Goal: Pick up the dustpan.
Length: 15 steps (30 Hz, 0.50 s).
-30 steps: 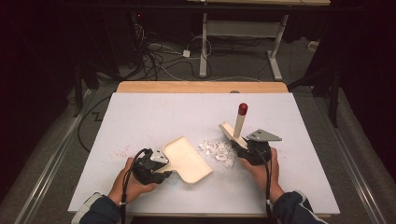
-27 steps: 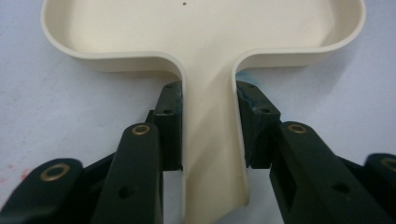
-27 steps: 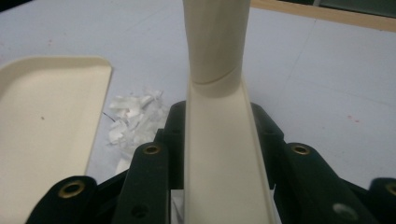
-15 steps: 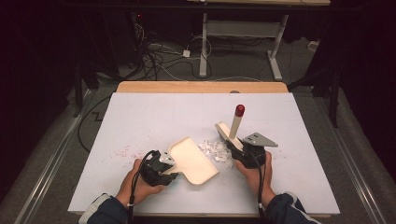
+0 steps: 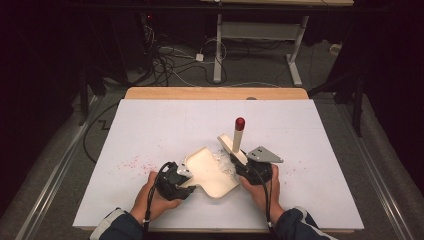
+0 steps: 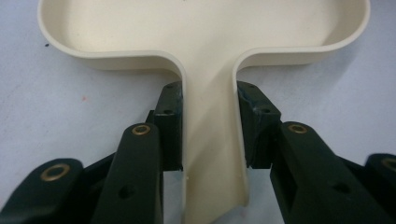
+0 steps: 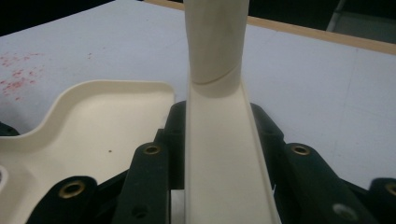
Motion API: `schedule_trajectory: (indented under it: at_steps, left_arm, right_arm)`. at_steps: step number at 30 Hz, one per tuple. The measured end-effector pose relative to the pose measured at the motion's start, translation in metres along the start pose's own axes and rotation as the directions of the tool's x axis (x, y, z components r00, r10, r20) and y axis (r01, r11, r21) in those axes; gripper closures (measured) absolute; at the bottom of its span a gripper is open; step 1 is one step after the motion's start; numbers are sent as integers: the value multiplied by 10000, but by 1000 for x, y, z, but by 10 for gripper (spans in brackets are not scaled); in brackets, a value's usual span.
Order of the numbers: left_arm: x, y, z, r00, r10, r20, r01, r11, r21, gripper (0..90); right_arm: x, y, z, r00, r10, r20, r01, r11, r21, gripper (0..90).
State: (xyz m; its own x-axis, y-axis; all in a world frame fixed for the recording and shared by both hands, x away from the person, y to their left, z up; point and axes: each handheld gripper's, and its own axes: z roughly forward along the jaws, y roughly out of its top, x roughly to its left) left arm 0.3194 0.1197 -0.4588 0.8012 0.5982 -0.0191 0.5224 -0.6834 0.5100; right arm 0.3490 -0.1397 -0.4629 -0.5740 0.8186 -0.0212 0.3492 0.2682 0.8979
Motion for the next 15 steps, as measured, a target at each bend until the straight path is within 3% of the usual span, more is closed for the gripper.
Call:
schedule_trajectory:
  at_steps: [6, 11, 15]
  left_arm:
    - [-2, 3, 1, 10000, -40, -12, 40, 10000, -38, 635]
    - [-3, 3, 1, 10000, -89, 16, 90, 10000, -44, 635]
    - [-4, 3, 1, 10000, -82, -57, 82, 10000, -37, 635]
  right_arm:
    - [11, 4, 3, 9972, -132, -730, 127, 9999, -69, 672]
    - [23, 4, 3, 9915, -523, -1189, 521, 9986, -51, 671]
    - [29, 8, 1, 9838, -584, -1694, 565, 9983, -157, 673]
